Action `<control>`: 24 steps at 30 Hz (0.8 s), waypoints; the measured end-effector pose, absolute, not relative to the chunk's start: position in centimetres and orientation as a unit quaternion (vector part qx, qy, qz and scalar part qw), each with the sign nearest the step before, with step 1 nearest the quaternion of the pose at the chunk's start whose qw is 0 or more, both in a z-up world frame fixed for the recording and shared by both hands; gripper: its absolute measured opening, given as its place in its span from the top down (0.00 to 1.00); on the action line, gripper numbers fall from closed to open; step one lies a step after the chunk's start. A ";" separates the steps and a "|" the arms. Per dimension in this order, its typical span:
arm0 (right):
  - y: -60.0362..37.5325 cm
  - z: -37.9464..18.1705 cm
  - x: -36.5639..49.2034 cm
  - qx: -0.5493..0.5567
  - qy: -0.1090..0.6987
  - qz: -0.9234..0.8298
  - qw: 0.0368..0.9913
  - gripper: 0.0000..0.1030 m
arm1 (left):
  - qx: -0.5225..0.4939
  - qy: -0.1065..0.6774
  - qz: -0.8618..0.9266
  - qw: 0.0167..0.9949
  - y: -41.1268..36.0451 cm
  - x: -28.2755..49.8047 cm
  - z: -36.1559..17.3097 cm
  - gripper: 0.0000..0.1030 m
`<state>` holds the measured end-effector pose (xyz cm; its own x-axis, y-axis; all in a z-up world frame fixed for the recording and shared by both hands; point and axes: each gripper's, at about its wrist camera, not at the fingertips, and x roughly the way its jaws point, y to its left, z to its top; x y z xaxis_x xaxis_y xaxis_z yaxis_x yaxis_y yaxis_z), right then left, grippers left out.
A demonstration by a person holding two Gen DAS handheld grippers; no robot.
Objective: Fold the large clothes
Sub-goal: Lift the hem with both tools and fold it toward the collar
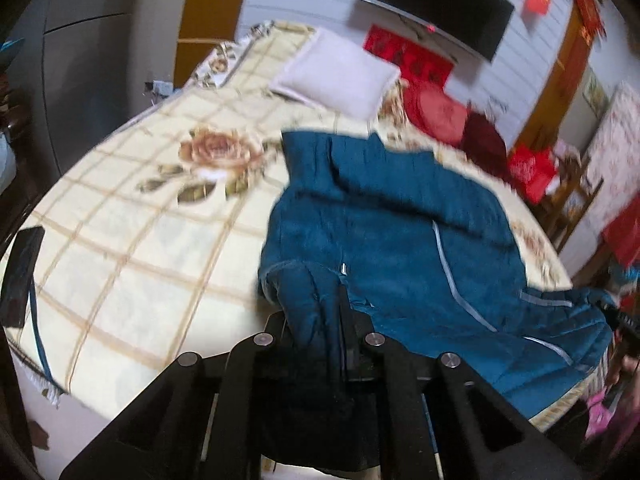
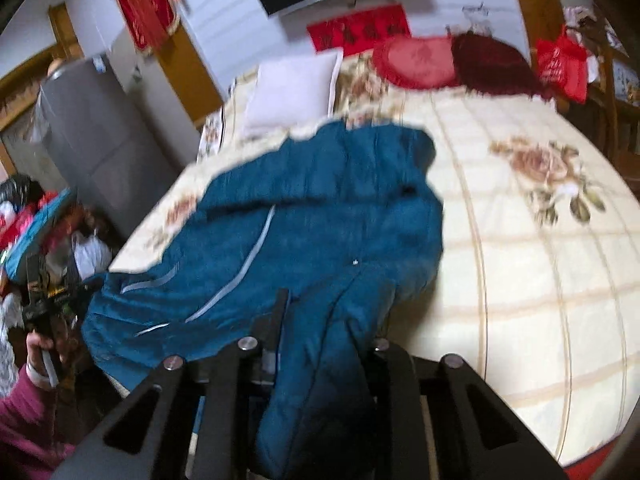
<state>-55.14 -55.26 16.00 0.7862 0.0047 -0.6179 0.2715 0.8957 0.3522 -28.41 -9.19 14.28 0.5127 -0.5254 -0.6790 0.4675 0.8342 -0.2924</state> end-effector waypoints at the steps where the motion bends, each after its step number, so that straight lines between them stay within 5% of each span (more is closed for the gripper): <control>1: -55.6 16.4 -54.6 0.218 0.311 -0.074 0.922 0.80 | -0.040 0.396 -0.283 0.872 -9.5 -27.9 14.8 0.71; 24: -62.0 19.2 -42.8 0.192 0.305 -0.135 0.923 0.80 | -0.005 0.339 -0.240 0.910 -17.9 -18.3 18.9 0.71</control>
<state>-42.77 -61.95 19.18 0.7771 -0.1325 -0.6153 0.3669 0.8897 0.2718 -18.28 -17.95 18.88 0.6553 -0.4403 -0.6138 0.4334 0.8847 -0.1719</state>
